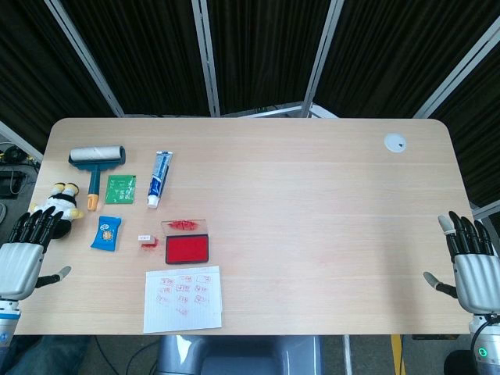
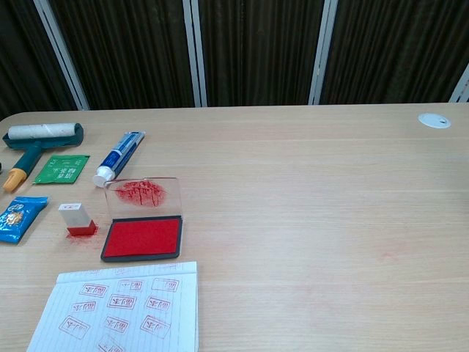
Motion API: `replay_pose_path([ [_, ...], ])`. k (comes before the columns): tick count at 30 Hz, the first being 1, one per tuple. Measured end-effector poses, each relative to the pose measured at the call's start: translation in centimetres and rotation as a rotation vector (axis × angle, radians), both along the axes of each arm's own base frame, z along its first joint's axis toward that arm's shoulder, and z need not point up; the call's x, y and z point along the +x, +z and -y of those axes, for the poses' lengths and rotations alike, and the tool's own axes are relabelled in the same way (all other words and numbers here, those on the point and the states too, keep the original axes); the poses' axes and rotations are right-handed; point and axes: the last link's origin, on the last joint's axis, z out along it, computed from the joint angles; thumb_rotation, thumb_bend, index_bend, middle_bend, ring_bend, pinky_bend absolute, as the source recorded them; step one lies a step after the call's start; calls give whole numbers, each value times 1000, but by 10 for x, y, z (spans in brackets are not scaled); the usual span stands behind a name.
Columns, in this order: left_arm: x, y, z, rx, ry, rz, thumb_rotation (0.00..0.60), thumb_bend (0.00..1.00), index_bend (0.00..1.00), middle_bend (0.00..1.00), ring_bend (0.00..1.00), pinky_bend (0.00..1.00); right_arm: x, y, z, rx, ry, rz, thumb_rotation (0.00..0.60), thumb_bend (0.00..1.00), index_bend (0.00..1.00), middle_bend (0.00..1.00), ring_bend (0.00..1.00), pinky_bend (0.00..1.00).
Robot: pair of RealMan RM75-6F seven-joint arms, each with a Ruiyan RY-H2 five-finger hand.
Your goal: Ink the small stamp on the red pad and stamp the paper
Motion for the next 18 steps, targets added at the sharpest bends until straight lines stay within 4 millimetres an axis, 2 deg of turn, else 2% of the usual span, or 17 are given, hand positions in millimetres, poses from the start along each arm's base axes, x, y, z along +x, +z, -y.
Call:
replay_pose_path([
  [1, 0, 0, 0, 1, 0, -2, 600, 0, 0, 0, 0, 4, 0, 0, 0, 1, -1, -1, 600, 0, 0, 0, 0, 0],
  [3, 0, 1, 0, 5, -3, -8, 600, 0, 0, 0, 4, 90, -1, -1, 0, 3, -1, -3, 600, 0, 0, 0, 0, 0],
  [4, 0, 1, 0, 6, -4, -11, 600, 0, 0, 0, 40, 199, -1, -1, 0, 3, -1, -5, 600, 0, 0, 0, 0, 0],
  [5, 0, 1, 0, 7, -6, -15, 600, 0, 0, 0, 113, 338, -1, -1, 0, 4, -1, -7, 600, 0, 0, 0, 0, 0],
  [6, 0, 1, 0, 8, -7, -18, 600, 0, 0, 0, 186, 431, -1, -2, 0, 6, 0, -9, 600, 0, 0, 0, 0, 0],
  [8, 0, -1, 0, 4, -8, -20, 600, 0, 0, 0, 419, 638, -1, -2, 0, 9, 0, -11, 600, 0, 0, 0, 0, 0],
  [11, 0, -6, -2, -11, -12, -23, 600, 0, 0, 0, 609, 757, 1, -3, 0, 9, 3, -5, 600, 0, 0, 0, 0, 0],
  [14, 0, -18, -7, -44, 1, -22, 600, 0, 0, 0, 722, 837, 3, -2, 1, 8, 6, 1, 600, 0, 0, 0, 0, 0],
  [18, 5, -44, -20, -101, 21, 12, 600, 13, 0, 0, 785, 881, 1, -2, 1, 13, -3, -1, 600, 0, 0, 0, 0, 0],
])
